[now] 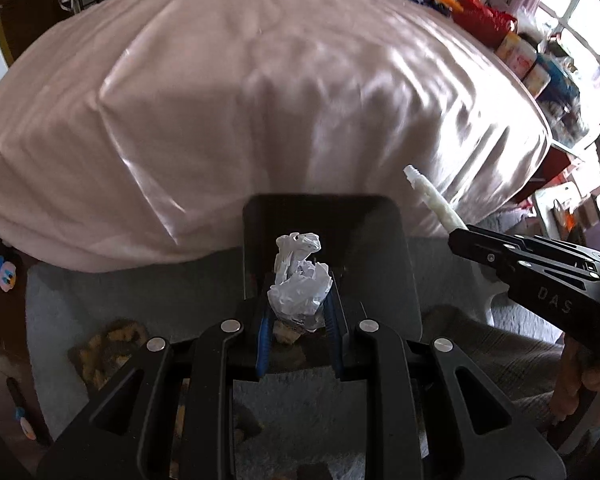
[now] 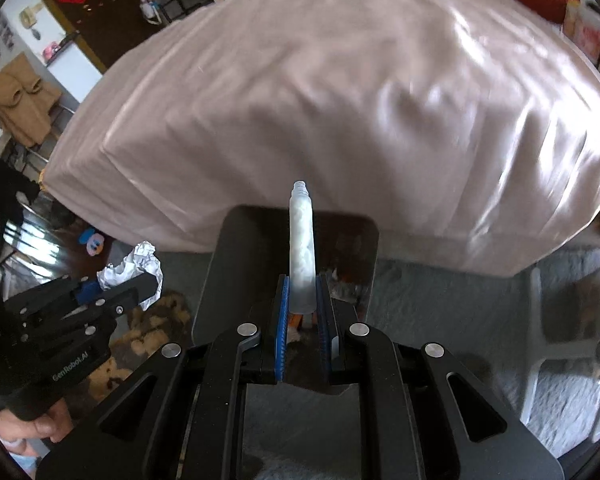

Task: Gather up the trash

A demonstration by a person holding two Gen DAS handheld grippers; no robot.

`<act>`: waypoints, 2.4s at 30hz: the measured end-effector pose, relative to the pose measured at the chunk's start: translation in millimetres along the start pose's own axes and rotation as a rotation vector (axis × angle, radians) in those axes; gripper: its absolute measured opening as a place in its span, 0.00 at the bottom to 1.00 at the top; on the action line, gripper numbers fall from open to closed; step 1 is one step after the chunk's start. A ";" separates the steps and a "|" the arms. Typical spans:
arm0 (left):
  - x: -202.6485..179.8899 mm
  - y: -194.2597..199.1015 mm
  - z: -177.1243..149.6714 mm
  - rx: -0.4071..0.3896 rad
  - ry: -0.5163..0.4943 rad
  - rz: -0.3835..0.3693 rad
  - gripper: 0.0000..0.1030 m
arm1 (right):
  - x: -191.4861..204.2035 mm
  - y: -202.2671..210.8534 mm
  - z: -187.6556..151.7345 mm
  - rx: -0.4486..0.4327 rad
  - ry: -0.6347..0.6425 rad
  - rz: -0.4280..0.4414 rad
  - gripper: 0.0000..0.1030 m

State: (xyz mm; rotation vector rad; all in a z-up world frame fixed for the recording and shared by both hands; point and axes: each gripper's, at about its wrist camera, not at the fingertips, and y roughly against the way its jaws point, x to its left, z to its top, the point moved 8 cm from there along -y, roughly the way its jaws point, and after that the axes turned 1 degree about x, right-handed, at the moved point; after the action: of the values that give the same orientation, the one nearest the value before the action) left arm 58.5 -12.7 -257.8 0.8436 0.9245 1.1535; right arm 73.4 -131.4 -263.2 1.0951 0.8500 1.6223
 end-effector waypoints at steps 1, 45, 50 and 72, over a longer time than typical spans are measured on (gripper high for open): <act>-0.3 -4.8 -1.7 0.011 -0.001 -0.003 0.21 | 0.6 -3.9 -2.0 0.009 0.002 -0.003 0.14; 5.2 82.2 41.7 -0.297 -0.055 0.146 0.92 | -23.0 109.3 46.4 -0.425 -0.073 -0.191 0.97; -2.8 134.3 52.2 -0.440 -0.048 0.142 0.92 | -18.1 159.5 44.5 -0.567 -0.023 -0.260 0.97; -11.3 190.0 62.8 -0.666 -0.052 0.173 0.92 | -26.3 218.7 50.4 -0.789 -0.016 -0.435 0.97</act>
State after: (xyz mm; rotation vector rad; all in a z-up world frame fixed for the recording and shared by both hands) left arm 44.7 10.1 -59.1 0.4062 0.3762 1.4635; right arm 51.9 -218.6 -55.7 0.3328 0.3302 1.3717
